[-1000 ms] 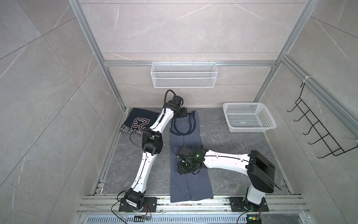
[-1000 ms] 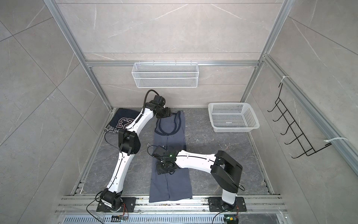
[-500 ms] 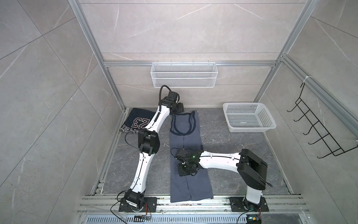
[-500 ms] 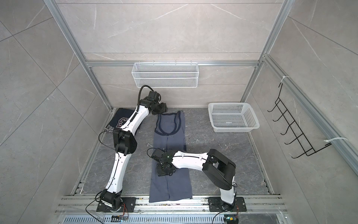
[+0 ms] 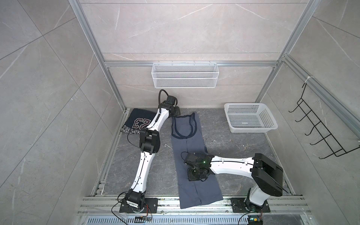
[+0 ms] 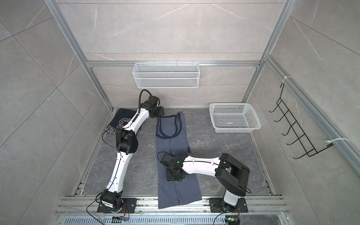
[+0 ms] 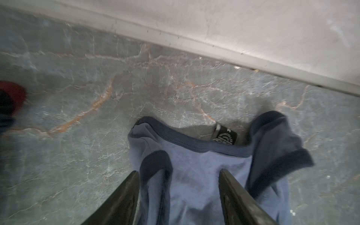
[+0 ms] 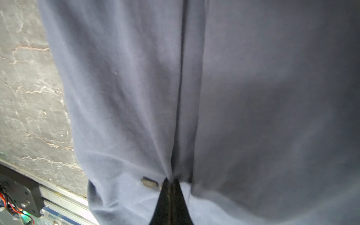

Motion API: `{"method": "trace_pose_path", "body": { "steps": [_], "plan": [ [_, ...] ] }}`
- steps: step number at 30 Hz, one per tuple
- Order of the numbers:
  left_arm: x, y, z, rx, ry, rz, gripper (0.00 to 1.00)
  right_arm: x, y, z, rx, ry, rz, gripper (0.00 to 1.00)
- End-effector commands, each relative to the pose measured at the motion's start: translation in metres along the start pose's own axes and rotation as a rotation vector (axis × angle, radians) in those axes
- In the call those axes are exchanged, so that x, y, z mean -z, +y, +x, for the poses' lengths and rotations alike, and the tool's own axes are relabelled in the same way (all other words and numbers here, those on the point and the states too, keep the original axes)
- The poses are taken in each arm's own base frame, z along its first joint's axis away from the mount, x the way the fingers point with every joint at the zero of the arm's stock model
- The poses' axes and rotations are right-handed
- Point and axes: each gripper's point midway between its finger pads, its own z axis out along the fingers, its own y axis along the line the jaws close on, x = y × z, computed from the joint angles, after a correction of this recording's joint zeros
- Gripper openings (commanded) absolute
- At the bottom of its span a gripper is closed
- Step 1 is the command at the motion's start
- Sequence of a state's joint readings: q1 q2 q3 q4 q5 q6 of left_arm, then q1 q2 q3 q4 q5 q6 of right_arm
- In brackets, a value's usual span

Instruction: Fold and stack the tank tops

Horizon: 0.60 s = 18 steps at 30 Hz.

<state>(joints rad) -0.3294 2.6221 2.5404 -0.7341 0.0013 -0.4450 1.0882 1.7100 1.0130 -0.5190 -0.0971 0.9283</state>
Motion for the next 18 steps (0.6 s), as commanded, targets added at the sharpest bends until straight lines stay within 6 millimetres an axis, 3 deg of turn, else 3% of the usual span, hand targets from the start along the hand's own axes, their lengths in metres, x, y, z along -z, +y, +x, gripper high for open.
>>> {"method": "trace_pose_path", "body": {
  "steps": [1,10,18],
  "plan": [
    [-0.009,0.001,0.001,0.006,-0.010,-0.002,0.64,0.002,-0.010,0.004,-0.041,0.006,0.029,0.00],
    [-0.029,0.005,0.006,0.022,-0.014,-0.001,0.46,-0.002,-0.015,0.008,-0.050,0.027,0.049,0.00],
    [-0.061,0.014,0.017,0.064,0.015,0.015,0.39,0.000,-0.022,0.014,-0.051,0.040,0.066,0.00]
  ]
}}
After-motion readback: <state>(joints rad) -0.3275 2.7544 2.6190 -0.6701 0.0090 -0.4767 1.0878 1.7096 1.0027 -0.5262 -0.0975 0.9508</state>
